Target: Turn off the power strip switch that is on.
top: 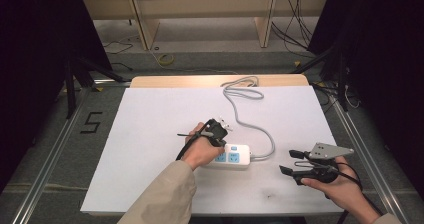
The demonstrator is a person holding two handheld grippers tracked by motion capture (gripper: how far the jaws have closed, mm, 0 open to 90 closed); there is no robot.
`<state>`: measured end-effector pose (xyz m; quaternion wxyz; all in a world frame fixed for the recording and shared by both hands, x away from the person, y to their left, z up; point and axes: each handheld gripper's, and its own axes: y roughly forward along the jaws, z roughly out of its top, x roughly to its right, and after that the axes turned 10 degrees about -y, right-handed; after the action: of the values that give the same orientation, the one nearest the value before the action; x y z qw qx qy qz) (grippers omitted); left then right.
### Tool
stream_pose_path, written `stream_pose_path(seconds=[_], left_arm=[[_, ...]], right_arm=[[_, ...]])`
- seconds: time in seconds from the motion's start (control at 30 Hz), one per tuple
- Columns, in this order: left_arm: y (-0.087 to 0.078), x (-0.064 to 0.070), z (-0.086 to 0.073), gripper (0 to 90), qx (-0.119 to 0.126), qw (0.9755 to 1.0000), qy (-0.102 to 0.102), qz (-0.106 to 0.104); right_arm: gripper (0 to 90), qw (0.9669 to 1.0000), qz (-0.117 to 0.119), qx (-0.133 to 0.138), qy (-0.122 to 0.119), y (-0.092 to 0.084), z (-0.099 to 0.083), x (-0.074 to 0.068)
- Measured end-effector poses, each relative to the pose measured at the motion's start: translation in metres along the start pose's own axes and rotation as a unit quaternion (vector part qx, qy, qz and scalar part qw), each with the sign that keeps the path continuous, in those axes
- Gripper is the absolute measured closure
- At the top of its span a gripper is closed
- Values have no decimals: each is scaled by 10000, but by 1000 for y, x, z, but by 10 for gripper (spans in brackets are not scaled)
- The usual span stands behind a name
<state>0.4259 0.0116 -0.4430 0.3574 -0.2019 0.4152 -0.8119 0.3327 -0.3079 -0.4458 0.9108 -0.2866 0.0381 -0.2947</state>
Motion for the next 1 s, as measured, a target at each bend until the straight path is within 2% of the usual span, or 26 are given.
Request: stream_pose_path(seconds=[0.33,0.67,0.73,0.8,1.0], left_arm=[[-1,-1,-1,900,68,10000,-44,34],[-11,-7,-1,897,488,9986,-120,135],[-13,-8,-1,895,506,9986,-145,102],[-14,-9,-2,851,524,9984,-203,78],[-21,-13,-3,828,672,9973,-267,141]], right_arm=[[319,10000,-19,32,15,-1,0,0],[316,10000,-14,36,17,-1,0,0],[316,10000,-11,43,29,-1,0,0],[315,10000,-10,47,34,-1,0,0],[314,10000,-1,51,34,-2,0,0]])
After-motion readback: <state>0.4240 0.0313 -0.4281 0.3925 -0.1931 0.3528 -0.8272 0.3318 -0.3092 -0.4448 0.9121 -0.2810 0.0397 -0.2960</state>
